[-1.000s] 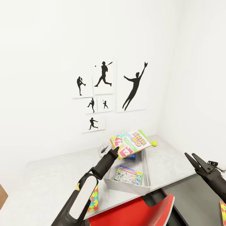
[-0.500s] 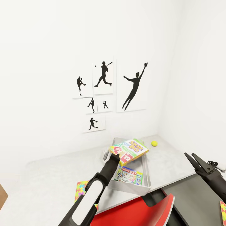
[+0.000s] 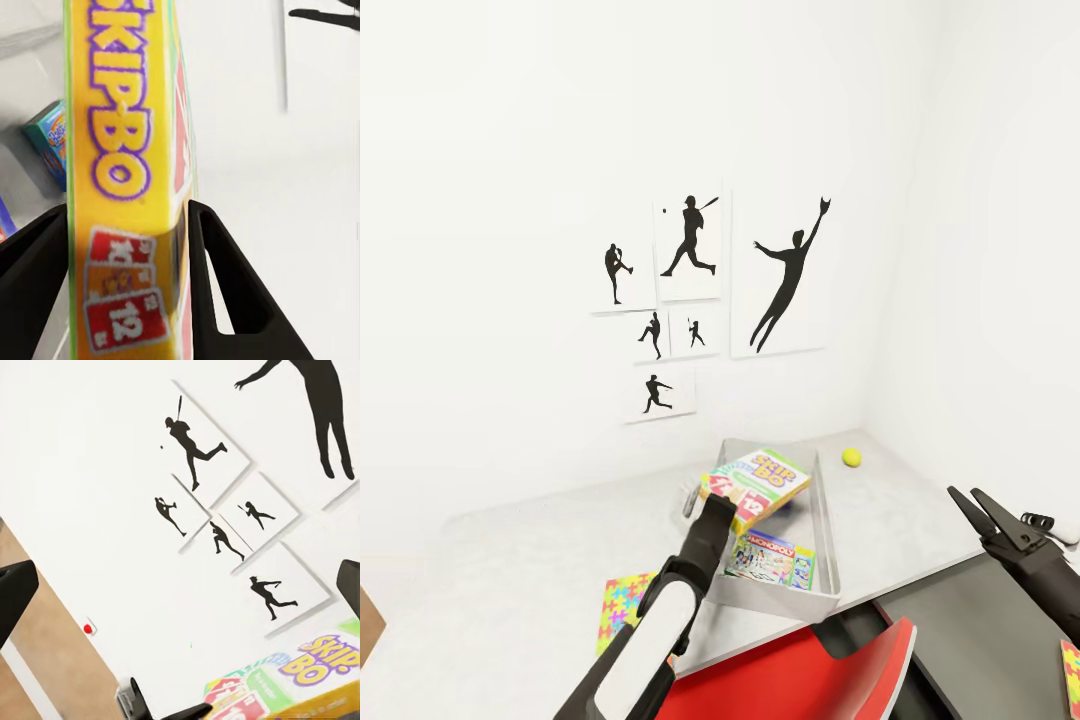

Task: Put all the toys in the child's room - the three board games (two on the bed and one on the table), the two jigsaw puzzles on the table, and the tennis ball on the table - inside the toy box on the table in the child's room.

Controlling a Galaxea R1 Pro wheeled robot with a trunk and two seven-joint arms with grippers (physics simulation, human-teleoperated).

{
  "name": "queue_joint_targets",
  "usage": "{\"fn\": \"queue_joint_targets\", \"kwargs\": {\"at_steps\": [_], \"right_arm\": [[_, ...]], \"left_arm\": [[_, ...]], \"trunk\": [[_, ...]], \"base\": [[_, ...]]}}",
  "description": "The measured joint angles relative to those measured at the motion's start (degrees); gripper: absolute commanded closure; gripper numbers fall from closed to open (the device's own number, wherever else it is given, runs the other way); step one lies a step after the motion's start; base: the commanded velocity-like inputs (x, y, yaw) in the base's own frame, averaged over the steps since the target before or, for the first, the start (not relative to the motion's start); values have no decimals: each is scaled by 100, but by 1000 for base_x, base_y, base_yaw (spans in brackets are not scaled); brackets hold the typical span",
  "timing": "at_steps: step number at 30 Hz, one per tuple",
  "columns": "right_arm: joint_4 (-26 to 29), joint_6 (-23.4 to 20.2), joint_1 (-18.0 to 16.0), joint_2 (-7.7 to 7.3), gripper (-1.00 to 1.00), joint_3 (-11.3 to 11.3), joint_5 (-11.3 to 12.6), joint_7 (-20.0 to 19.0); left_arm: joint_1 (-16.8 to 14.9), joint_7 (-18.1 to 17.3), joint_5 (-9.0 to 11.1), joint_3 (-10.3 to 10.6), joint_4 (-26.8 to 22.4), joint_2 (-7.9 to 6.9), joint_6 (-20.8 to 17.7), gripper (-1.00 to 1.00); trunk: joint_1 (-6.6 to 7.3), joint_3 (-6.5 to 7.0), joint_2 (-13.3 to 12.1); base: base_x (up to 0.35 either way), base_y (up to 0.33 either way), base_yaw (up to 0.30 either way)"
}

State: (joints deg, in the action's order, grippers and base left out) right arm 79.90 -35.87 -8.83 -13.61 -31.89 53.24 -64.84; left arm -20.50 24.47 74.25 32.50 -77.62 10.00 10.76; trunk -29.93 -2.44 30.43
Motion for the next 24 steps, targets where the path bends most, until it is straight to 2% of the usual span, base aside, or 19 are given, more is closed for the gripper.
{"fn": "queue_joint_targets", "kwargs": {"at_steps": [3, 6, 10, 15, 20, 22, 24], "right_arm": [[0, 0, 0, 0, -100, 0, 0, -1], [0, 0, -1, 0, -100, 0, 4, -7], [0, 0, 0, 0, -100, 0, 5, -8], [-1, 0, 0, 0, -100, 0, 8, -9], [0, 0, 1, 0, -100, 0, 7, -9], [0, 0, -2, 0, -100, 3, 0, -1], [0, 3, -1, 1, -100, 7, -5, 5]], "left_arm": [[-5, 48, -10, 432, -9, 0, 504, 100], [-7, 65, -15, 591, -25, 0, 697, 100], [-8, 58, -15, 646, -36, 0, 814, 100], [-27, 65, 34, 665, -11, 0, 1255, 100], [-96, 112, 56, 677, 19, 0, 1343, 100], [-173, 270, 64, 679, 22, 0, 1331, 100], [-263, 595, 81, 684, 24, 0, 1324, 100]], "trunk": [[0, 0, 0], [0, 0, 0], [0, 0, 0], [0, 0, -1], [0, 0, -1], [0, 0, -1], [0, 0, -1]], "base": [[0, 0, 0], [0, 0, 0], [0, 0, 0], [0, 0, 0], [0, 0, 0], [0, 0, 0], [0, 0, 0]]}}
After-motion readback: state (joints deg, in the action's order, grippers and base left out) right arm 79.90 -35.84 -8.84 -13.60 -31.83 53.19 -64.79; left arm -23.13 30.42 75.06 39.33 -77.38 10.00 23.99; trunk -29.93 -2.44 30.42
